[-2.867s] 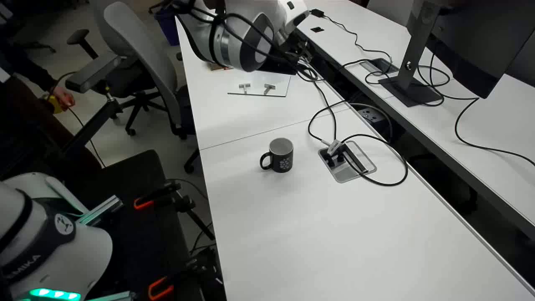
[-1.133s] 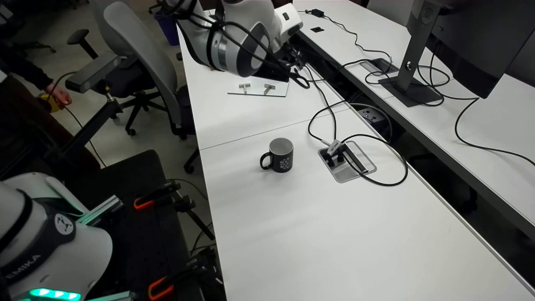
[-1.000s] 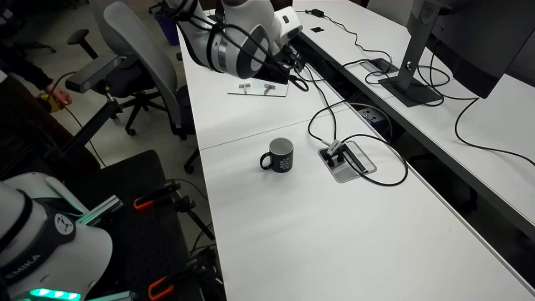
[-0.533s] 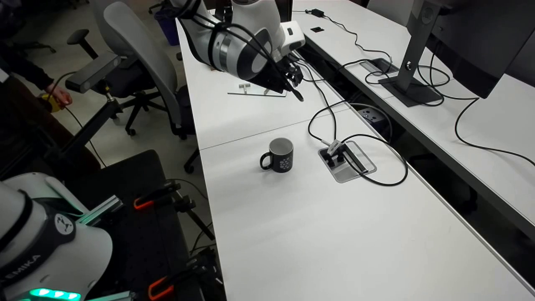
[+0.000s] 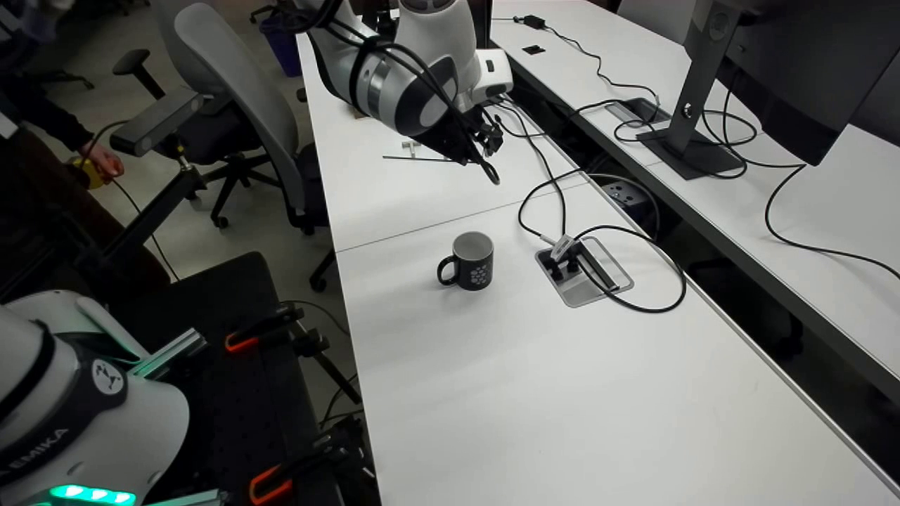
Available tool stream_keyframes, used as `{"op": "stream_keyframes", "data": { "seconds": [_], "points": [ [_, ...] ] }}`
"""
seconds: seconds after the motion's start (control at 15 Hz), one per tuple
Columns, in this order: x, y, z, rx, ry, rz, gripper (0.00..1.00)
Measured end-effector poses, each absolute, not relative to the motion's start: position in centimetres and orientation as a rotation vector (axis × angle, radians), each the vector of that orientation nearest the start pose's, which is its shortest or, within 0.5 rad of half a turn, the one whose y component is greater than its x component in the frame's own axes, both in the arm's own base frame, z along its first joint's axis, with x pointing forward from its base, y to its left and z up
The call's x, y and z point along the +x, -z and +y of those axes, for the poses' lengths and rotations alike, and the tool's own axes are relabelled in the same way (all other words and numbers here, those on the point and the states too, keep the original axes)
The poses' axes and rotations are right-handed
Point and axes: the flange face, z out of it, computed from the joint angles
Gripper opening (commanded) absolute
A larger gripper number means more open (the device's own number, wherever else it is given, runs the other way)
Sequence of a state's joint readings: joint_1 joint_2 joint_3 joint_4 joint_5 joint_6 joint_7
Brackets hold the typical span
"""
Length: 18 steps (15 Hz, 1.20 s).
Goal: Rotate the mug counterclockwise
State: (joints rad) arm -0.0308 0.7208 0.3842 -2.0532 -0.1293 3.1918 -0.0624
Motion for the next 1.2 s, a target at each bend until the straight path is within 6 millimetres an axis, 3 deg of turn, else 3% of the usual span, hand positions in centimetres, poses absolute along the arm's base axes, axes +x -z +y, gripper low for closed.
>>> {"op": "stream_keyframes", "data": {
  "seconds": [0.6,1.2],
  "points": [
    [56.9,-13.3,21.6,-2.741,0.404,-0.444,0.02],
    [55.0,-9.4,19.4,-2.763,0.139,-0.141,0.00]
  ]
}}
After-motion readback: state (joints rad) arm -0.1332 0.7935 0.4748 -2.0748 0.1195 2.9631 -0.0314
